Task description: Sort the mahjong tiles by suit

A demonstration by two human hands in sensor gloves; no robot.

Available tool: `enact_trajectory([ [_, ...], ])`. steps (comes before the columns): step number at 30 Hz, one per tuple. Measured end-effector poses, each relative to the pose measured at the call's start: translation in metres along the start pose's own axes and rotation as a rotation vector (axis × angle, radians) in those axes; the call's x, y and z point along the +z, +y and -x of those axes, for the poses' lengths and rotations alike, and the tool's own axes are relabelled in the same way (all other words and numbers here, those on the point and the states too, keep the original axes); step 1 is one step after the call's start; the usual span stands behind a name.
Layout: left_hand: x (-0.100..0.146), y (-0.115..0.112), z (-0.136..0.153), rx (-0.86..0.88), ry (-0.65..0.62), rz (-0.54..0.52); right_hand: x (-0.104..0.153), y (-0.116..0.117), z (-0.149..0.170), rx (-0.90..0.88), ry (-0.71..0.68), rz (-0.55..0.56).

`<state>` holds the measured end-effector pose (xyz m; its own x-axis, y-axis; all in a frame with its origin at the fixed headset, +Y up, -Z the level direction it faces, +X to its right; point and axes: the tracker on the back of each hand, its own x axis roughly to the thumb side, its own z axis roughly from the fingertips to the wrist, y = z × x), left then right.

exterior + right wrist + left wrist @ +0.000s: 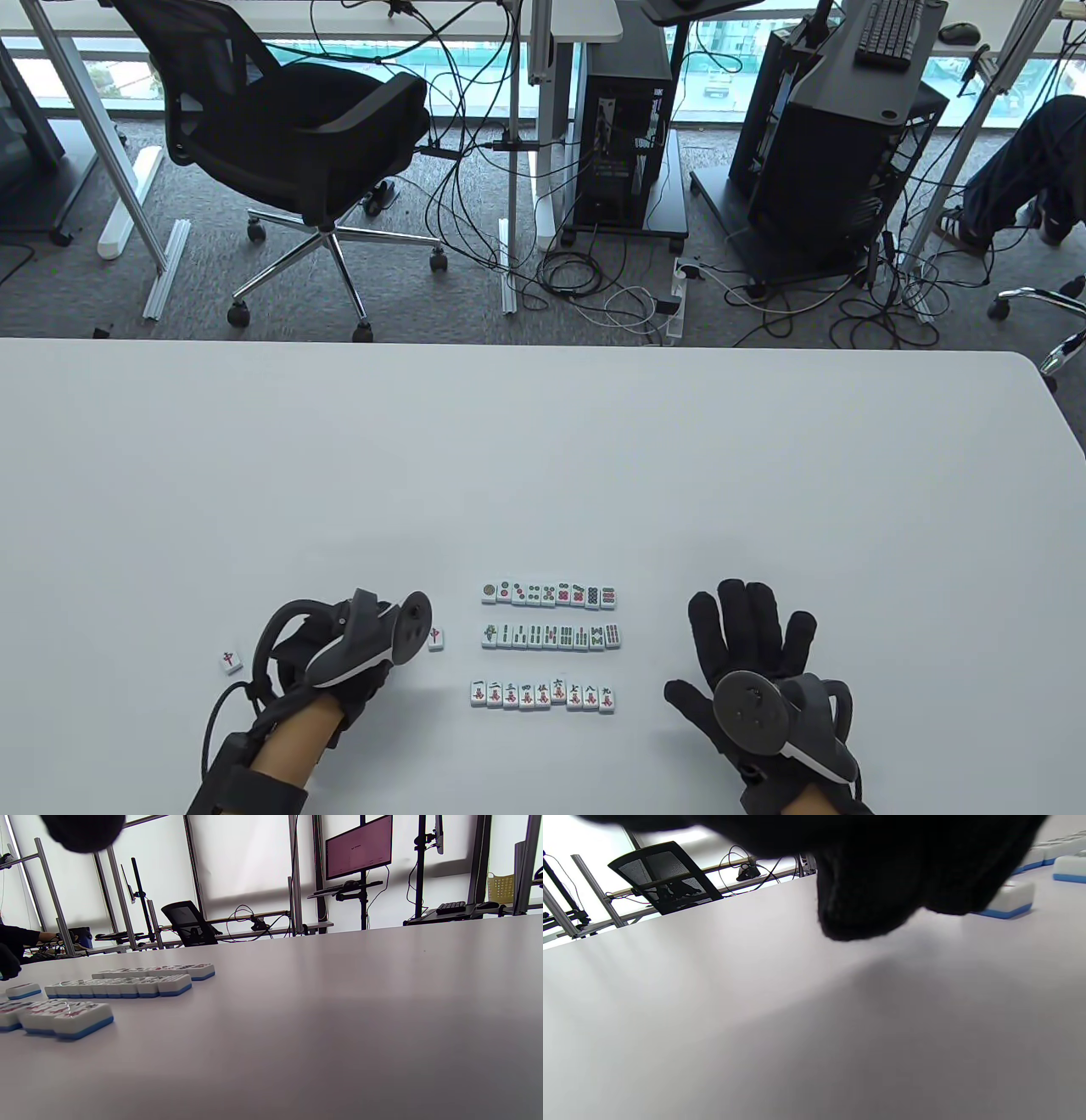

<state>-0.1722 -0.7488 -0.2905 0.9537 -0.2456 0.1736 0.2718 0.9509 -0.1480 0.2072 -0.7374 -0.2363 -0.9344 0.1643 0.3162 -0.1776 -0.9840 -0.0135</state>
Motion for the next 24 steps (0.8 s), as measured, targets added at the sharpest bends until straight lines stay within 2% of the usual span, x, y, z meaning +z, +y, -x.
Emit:
enact_trajectory([
  [7,-0.009,-0.001,-0.020,-0.025,-0.022,-0.016,0.001,-0.002,0.000,-0.017,-0.006,0.015],
  [15,-0.009,-0.007,-0.024,-0.044,-0.018,0.004,0.001,-0.002,0.000,-0.017,-0.008,0.016],
  [19,-0.001,-0.001,-0.008,-0.036,0.021,-0.001,0.001,-0.003,0.000,-0.015,-0.009,0.016],
  [21,0.005,0.002,0.008,-0.035,0.065,0.002,0.002,-0.003,0.000,-0.016,-0.010,0.018],
  [24,0.013,0.001,0.045,-0.054,0.194,0.071,0.001,-0.002,-0.001,-0.010,-0.013,0.014],
])
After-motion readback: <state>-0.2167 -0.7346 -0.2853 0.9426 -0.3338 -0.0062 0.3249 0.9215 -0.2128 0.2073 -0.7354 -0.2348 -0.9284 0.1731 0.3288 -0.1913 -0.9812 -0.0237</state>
